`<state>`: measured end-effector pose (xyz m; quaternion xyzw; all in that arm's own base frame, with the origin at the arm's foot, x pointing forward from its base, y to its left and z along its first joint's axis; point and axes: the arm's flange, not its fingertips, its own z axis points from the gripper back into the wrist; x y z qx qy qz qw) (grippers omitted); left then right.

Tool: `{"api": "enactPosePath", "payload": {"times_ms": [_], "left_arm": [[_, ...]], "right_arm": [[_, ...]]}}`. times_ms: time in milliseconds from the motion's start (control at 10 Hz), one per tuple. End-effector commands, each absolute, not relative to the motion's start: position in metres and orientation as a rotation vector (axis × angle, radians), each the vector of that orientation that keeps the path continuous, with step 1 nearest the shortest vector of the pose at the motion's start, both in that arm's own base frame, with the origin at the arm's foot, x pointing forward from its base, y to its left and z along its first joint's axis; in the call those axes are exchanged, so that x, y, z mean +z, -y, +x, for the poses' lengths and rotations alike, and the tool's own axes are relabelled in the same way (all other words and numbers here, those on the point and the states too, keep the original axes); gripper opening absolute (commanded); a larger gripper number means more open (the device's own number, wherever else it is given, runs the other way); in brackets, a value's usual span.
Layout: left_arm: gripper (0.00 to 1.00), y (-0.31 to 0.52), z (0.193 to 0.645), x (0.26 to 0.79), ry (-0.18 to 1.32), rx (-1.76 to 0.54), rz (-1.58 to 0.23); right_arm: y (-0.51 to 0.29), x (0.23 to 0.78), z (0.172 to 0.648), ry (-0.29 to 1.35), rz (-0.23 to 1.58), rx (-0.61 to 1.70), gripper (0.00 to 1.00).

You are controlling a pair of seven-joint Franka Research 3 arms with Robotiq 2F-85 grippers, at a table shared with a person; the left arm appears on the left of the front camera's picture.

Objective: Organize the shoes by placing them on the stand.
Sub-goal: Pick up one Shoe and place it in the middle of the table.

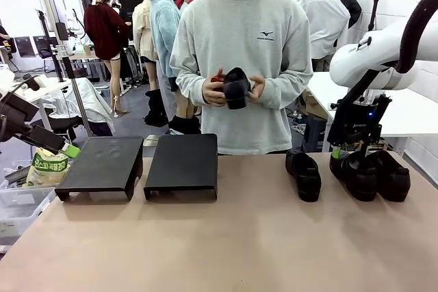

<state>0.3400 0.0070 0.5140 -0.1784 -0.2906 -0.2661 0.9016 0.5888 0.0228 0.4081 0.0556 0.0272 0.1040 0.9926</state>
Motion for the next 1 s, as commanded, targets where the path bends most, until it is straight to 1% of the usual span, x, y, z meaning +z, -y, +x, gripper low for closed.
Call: {"api": "enactPosePath", "payload": {"times_ms": [0,200,400,700,800,900], "left_arm": [[1.00,-0.010,0.340,0.514,0.606,-0.566,-0.376],[1.00,-0.010,0.340,0.514,0.606,-0.566,-0.376],[1.00,-0.010,0.340,0.514,0.606,-0.566,-0.376],[1.00,-0.010,0.340,0.514,0.606,-0.566,-0.376],[1.00,-0.010,0.340,0.514,0.606,-0.566,-0.376],[1.00,-0.010,0.340,0.514,0.606,-0.566,-0.376]], "right_arm": [[-0.023,0.402,0.595,-0.088,0.099,0.170,1.00],[-0.017,0.390,0.595,-0.087,0.159,0.136,1.00],[-0.022,0.379,0.592,-0.064,0.166,0.121,1.00],[-0.032,0.361,0.591,0.053,0.039,0.099,1.00],[-0.032,0.357,0.592,0.049,-0.005,0.076,1.00],[-0.024,0.374,0.597,0.011,0.110,0.132,1.00]]}}
